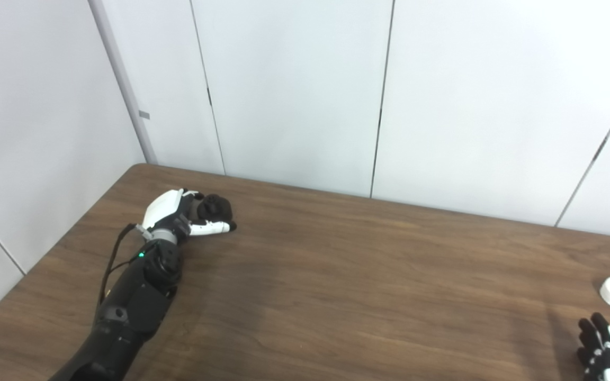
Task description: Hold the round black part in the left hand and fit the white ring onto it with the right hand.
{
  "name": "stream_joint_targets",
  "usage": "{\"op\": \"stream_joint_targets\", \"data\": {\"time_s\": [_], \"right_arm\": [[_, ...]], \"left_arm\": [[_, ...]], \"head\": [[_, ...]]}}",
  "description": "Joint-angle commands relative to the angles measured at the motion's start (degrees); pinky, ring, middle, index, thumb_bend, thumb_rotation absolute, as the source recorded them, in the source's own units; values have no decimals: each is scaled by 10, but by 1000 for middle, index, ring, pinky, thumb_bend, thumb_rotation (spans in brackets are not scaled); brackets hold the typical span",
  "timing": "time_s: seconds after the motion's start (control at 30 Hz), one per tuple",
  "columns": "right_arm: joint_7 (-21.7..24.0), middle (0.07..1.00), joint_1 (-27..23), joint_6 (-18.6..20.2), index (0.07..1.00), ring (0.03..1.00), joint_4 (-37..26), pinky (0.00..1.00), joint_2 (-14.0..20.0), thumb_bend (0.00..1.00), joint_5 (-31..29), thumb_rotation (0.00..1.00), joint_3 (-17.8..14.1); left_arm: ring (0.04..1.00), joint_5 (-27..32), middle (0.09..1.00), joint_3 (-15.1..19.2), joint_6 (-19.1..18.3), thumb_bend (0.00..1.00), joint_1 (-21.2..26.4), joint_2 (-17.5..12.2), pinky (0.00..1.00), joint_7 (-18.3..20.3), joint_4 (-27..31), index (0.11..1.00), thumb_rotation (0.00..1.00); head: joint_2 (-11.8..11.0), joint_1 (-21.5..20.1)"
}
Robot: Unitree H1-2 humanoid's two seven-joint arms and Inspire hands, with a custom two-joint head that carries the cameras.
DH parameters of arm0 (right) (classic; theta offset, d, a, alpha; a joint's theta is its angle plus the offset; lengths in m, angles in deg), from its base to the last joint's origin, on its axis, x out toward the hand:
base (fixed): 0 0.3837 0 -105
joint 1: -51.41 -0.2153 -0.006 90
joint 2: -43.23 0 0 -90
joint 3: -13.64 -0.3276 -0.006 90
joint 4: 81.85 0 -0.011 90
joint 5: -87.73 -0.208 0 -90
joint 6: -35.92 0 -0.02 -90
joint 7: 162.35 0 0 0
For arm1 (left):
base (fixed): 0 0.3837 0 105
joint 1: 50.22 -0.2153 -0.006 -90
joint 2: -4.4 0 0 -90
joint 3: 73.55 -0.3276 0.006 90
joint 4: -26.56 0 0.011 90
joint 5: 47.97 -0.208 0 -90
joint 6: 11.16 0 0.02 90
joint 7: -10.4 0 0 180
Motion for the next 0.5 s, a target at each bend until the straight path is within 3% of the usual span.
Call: {"op": "stream_joint_targets", "data": {"time_s": [0.0, 0.27, 0.47], "right_arm": [[1, 971, 3, 1, 1000, 992, -15, 1000, -2, 477, 2, 1000, 3], [1, 968, 4, 0, 1000, 985, -20, 1000, -3, 442, -4, 1000, 4], [0, 975, 4, 4, 1000, 991, -24, 1000, -2, 426, 1, 1000, 7]], "left_arm": [[1000, -1, 1000, -2, 9, 1000, 29, -20, 1000, -8, 7, 864, 490], [1000, -1, 995, -5, 1, 1000, 29, -14, 1000, -20, 4, 846, 489], [1000, 2, 977, 1, 8, 993, 32, -8, 1000, -49, -8, 826, 428]], "head": [[0, 0], [0, -1], [0, -1]]}}
